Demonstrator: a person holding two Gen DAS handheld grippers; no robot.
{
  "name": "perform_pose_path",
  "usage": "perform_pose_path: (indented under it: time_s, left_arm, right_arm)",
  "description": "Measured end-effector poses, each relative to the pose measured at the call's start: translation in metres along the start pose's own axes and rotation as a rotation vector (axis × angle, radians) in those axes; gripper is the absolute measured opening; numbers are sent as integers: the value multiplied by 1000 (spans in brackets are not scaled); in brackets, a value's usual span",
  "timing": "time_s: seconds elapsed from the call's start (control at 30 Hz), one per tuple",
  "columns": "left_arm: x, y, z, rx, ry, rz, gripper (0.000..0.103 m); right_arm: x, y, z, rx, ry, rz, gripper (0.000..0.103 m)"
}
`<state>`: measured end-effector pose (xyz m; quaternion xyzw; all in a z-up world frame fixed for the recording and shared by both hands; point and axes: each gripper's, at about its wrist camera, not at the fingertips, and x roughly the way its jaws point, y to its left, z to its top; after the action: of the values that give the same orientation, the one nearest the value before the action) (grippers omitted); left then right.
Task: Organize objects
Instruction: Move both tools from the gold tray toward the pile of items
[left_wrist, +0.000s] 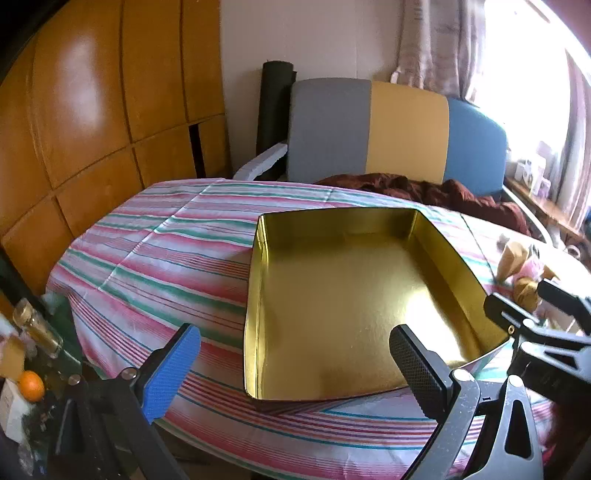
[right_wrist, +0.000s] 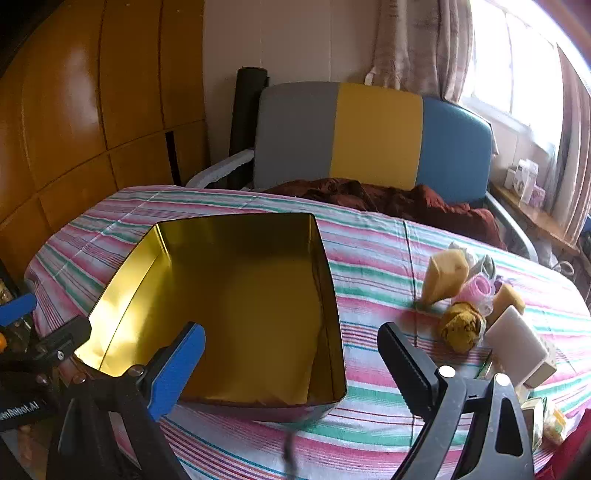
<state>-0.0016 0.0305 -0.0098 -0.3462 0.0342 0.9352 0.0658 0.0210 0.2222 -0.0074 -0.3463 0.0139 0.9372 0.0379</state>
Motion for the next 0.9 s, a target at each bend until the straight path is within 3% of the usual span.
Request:
perform_pose_path:
  time_s: [0.13,0.47,0.9]
  left_arm:
    - [4,-8,-1,41,12,18,103]
    - [9,-26,0,109,16,-18,103]
    - [17,-67,10,139,64,-294,103]
  right_arm:
    - [2,-8,-2,23,18,0,97]
    - [3,-34,-9,71,57,-13,97]
    - [-32,-115,-17,205,70,-103,96]
